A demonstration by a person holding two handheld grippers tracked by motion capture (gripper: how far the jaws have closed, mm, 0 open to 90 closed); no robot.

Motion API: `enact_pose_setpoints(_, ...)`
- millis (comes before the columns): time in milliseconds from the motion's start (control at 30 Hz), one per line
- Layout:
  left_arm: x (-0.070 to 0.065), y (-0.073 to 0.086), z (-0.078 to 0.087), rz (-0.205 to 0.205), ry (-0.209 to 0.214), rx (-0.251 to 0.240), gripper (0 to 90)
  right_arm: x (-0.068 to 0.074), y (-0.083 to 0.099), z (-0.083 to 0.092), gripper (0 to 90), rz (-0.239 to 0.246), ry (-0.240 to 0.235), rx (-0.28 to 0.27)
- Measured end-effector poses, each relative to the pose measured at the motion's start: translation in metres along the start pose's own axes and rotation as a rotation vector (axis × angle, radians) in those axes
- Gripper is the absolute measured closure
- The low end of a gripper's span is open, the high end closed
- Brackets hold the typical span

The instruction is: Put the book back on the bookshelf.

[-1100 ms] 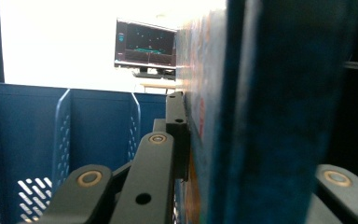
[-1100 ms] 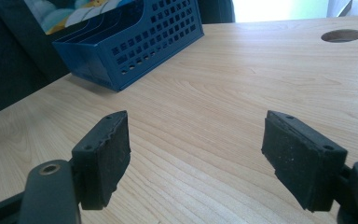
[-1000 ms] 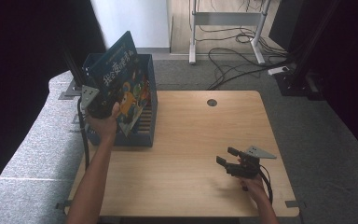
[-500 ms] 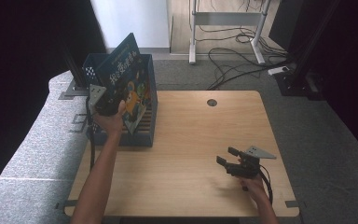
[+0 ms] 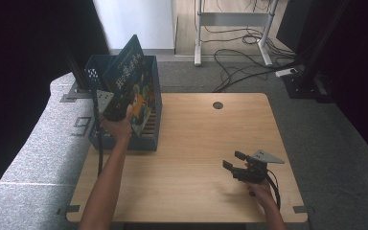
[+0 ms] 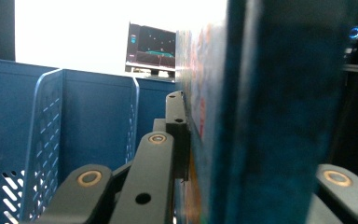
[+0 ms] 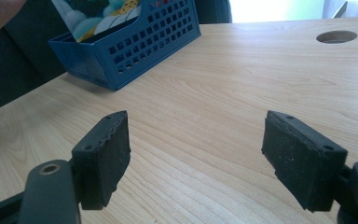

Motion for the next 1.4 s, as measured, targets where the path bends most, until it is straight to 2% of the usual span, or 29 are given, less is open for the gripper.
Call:
enact_pose_setpoints(167, -0.005, 0.001, -0.002, -0.028, -0.002, -0.004, 82.4, 0.0, 0.001, -0.002, 22.5, 0.004, 0.001, 0.005)
enact_pose_setpoints(633, -0.007, 0.007, -0.004, -0.034, -0.014, 0.003, 82.2, 0.0, 0.0, 0.0, 22.5, 0.01, 0.004, 0.0)
enact_pose_setpoints(1400, -0.009, 0.058, -0.024, -0.053, -0.04, 0.125, 81.7, -0.001, 0.003, -0.002, 22.5, 0.014, 0.006, 0.01)
Point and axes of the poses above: each handheld gripper's, and its own axes: z roughly backward along the jaws, y roughly out of its underside, x roughly to its left, the point moved 8 cm from there along -z, roughly forward along the jaws, and after that the axes turned 4 degrees about x, right-handed, at the moved point
